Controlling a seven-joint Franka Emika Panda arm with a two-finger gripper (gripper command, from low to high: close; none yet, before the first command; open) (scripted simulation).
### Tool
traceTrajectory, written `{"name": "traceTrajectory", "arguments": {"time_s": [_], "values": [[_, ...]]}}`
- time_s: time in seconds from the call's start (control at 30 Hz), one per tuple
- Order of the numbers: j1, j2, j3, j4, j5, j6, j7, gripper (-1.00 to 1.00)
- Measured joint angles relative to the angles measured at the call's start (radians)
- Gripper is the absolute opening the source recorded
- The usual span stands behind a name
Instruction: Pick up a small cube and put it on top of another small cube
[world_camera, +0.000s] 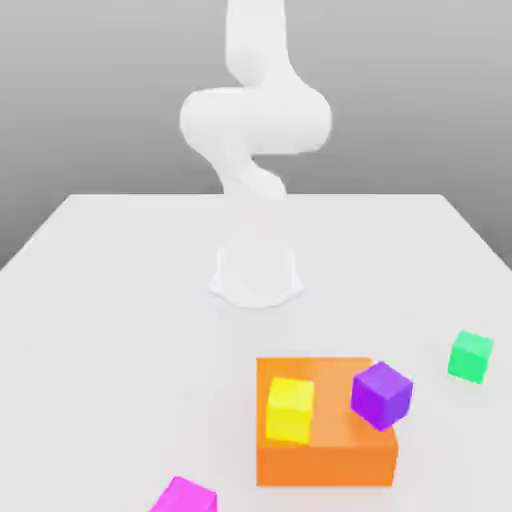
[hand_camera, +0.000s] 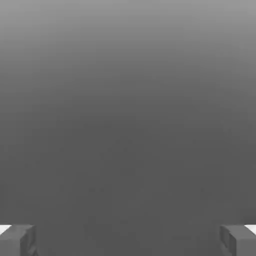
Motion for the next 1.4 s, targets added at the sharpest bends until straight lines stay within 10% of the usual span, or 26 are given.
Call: {"name": "traceTrajectory", "arguments": {"time_s": [1.07,1.1,1.4], "values": [[-0.117,1.166,-0.017,0.014,0.018,0.417,0.249,0.00],[-0.118,1.195,-0.017,0.020,0.019,0.440,0.248,-1.00],[-0.118,1.145,-0.017,0.010,0.017,0.400,0.250,-1.00]]}}
